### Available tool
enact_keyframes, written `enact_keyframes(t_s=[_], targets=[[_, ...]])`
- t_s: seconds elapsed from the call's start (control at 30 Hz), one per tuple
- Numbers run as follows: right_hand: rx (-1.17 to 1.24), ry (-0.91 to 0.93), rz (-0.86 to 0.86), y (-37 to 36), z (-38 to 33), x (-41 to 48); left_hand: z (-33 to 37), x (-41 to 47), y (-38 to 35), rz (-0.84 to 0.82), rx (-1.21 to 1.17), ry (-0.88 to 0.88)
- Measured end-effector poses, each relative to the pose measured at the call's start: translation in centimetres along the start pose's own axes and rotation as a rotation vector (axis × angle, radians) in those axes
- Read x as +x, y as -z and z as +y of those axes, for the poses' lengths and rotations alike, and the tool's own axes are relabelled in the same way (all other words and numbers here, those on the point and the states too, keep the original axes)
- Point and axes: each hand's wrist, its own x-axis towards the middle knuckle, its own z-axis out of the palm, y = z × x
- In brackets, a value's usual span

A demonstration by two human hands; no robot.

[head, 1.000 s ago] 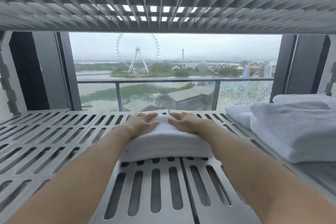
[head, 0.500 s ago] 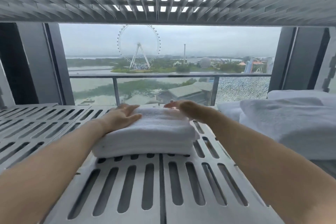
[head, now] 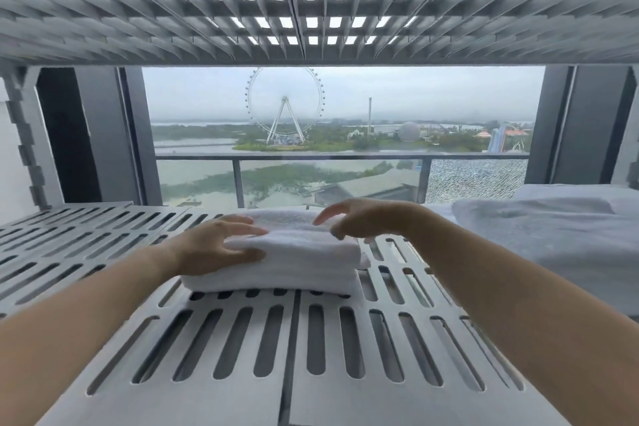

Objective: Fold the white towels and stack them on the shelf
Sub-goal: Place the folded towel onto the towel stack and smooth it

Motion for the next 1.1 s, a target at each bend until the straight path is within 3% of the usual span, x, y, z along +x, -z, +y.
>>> enact_keyframes(t_s=[0.1, 0.33, 0.53, 0.77, 0.9, 1.0, 1.1], targets=[[-0.058, -0.02, 0.177, 0.5, 0.7, -0.5, 0.8, -0.1, -0.6, 0.065, 0.041, -0.019], [-0.13, -0.066, 0.165, -0.5, 2.6, -1.9, 7.1, 2.2, -3.3, 0.143, 0.175, -0.175], [-0.192, -0.008, 0.408, -2.1, 4.3, -3.9, 8.6, 3.7, -4.3, 0.352, 0.14, -0.041], [-0.286, 0.145, 0.435, -4.6, 3.7, -5.4, 9.5, 3.9, -4.8, 0.481, 0.114, 0.004], [-0.404, 0.186, 0.585, -5.6, 2.6, -4.8, 9.8, 4.0, -4.8, 0.499, 0.119, 0.035], [-0.56, 0.266, 0.556, -4.5, 2.3, -4.5, 10.0, 4.4, -4.4, 0.546, 0.104, 0.049], [-0.54, 0.283, 0.507, -2.9, 2.0, -4.9, 10.3, 4.9, -3.9, 0.575, 0.093, 0.08]])
